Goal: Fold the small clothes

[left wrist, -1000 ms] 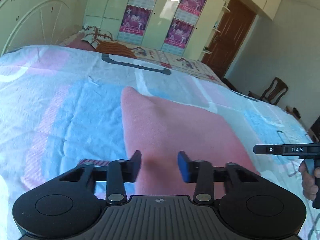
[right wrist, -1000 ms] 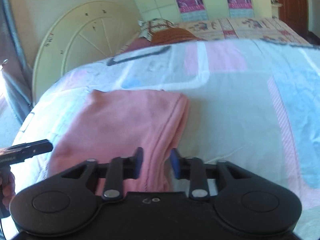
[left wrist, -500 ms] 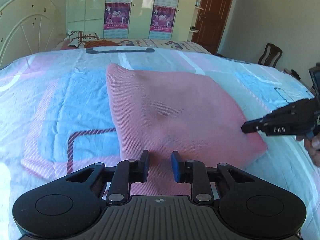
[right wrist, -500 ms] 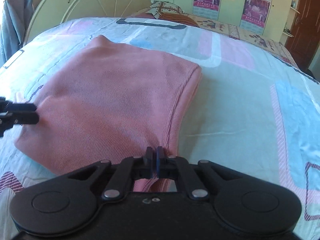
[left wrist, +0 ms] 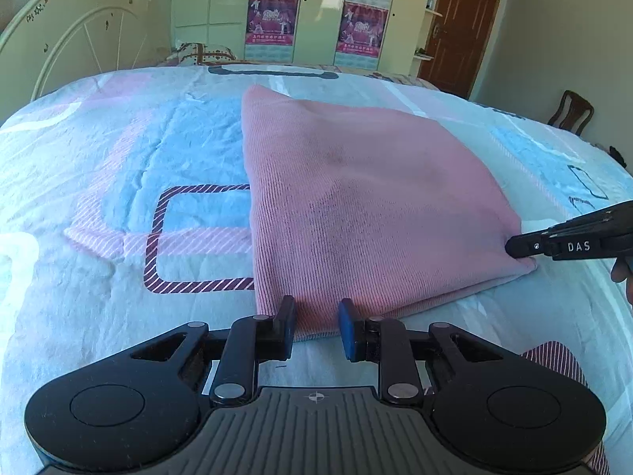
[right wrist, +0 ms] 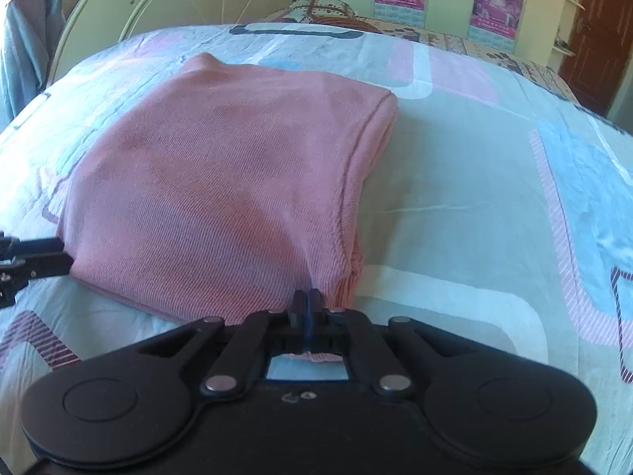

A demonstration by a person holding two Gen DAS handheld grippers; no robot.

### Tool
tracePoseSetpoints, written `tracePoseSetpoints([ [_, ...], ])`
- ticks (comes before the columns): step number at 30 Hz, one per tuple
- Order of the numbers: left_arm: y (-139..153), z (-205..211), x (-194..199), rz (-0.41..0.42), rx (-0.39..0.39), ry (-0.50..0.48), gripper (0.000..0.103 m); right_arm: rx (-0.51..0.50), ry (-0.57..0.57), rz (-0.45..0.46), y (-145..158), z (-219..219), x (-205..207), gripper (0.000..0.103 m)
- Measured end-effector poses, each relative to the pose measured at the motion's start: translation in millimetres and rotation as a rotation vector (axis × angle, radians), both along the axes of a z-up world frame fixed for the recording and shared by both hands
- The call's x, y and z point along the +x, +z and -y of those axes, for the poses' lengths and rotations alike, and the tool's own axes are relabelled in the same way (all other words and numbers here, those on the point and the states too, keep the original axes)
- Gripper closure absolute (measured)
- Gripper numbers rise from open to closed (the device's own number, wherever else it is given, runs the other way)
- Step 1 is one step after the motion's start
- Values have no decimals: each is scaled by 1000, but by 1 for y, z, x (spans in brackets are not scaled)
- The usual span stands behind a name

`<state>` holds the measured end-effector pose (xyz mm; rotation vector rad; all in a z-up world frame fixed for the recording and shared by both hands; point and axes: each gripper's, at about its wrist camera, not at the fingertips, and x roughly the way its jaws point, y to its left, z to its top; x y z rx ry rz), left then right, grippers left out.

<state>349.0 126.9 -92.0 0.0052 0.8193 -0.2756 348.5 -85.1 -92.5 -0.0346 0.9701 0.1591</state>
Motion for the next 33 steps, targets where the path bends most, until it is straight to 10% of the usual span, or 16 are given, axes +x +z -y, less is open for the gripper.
tracePoseSetpoints([
  [14, 87, 23, -152, 167, 9, 43, 81, 59, -71, 219, 99, 8, -172, 93],
  [15, 93, 24, -164, 179, 3, 54, 72, 66, -74, 228, 104, 8, -186, 87],
  [17, 104, 23, -188, 224, -6, 100, 1, 77, -92, 237, 112, 10, -210, 58],
  [18, 109, 22, -200, 268, -8, 118, 0, 74, -109, 251, 115, 9, -221, 17],
  [19, 113, 23, -211, 279, 0, 121, 0, 69, -126, 282, 119, 9, -233, 3],
  [33, 148, 29, -290, 298, 8, 125, 0, 1, -160, 352, 142, -8, -315, 0],
])
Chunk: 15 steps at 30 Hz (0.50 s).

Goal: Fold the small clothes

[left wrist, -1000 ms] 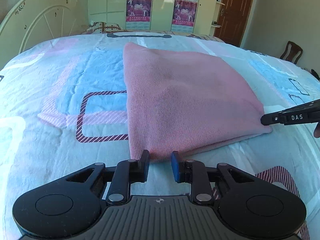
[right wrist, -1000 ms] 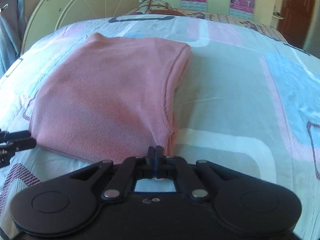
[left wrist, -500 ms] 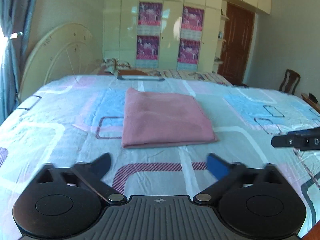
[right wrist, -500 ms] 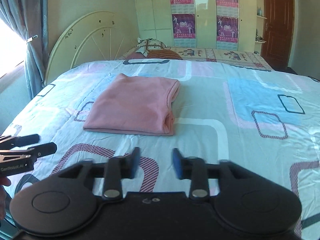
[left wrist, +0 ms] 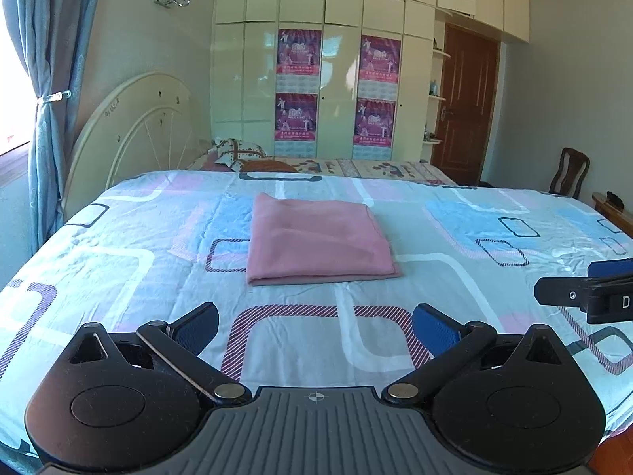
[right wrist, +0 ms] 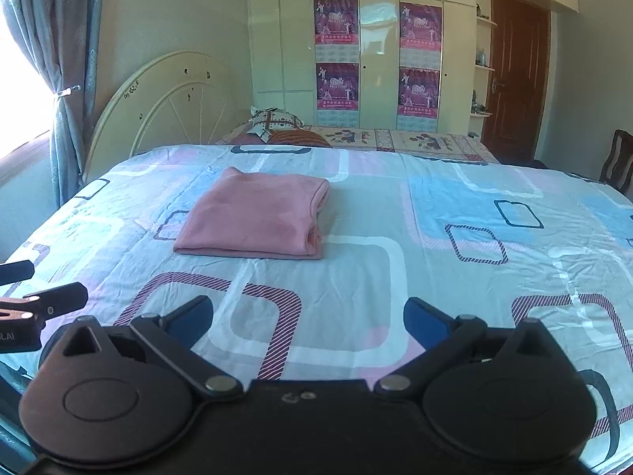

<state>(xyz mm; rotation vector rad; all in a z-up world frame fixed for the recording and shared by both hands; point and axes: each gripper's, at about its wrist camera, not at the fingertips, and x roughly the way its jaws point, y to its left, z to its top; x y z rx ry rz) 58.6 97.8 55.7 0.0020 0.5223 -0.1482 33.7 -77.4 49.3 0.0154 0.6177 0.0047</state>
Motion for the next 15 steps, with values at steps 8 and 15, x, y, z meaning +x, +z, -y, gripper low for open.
tracePoseSetpoints([
  [8, 7, 9, -8, 19, -3, -10, 0, -6, 10, 13, 5, -2, -8, 0],
  [15, 7, 15, -8, 20, -4, -7, 0, -6, 9, 5, 5, -1, -8, 0],
])
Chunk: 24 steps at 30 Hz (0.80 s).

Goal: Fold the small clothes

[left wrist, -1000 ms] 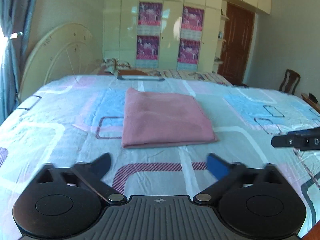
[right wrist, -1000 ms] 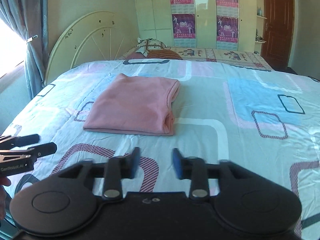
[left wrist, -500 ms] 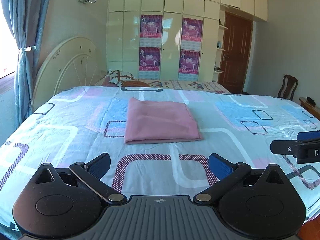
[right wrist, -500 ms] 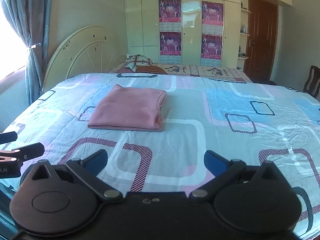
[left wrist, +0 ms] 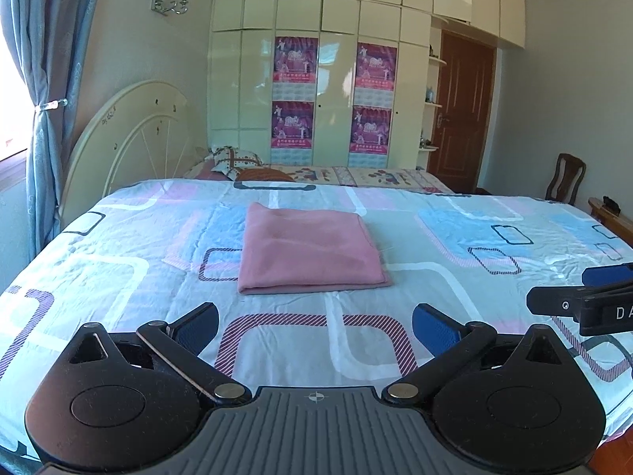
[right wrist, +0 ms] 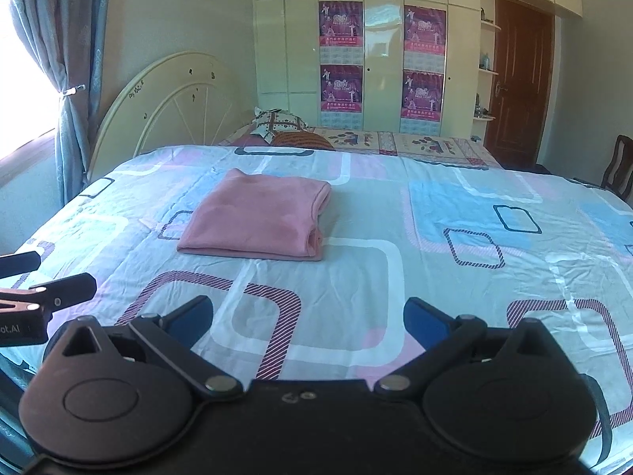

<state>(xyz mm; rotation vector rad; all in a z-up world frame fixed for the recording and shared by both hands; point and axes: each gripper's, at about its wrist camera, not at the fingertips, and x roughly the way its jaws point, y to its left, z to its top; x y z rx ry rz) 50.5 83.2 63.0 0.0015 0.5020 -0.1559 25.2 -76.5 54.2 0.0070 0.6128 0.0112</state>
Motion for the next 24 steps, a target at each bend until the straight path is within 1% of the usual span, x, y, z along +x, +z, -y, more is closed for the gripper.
tracePoseSetpoints([
  [24, -1, 0, 3, -6, 2, 5, 0, 3, 3, -7, 0, 3, 2, 0],
])
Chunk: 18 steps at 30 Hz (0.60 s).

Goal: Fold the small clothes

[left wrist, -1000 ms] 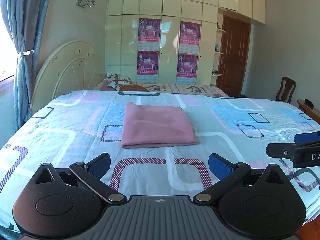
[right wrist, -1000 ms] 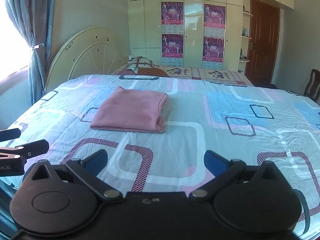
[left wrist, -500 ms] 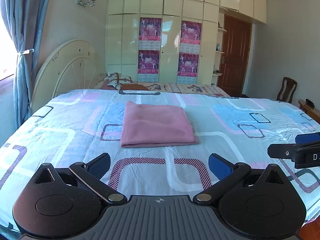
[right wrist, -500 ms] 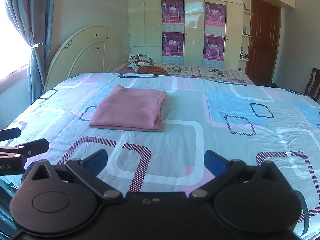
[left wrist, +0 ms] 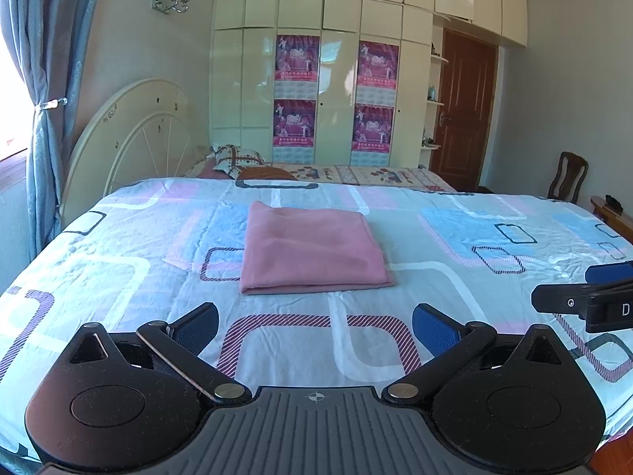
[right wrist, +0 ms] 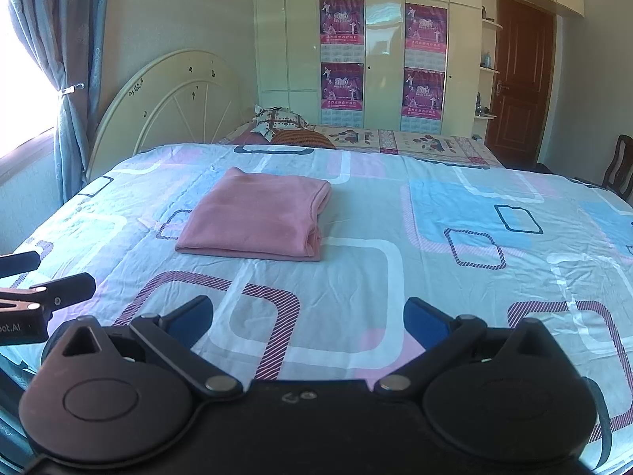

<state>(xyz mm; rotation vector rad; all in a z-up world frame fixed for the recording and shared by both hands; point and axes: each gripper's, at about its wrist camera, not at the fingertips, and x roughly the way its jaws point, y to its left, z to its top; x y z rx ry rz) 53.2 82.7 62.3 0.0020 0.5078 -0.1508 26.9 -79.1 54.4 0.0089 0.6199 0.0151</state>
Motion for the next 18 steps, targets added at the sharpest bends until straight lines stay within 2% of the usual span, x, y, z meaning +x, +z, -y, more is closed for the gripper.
tracePoseSetpoints([
  [18, -2, -1, 0, 8, 3, -6, 0, -1, 7, -3, 1, 2, 2, 0],
])
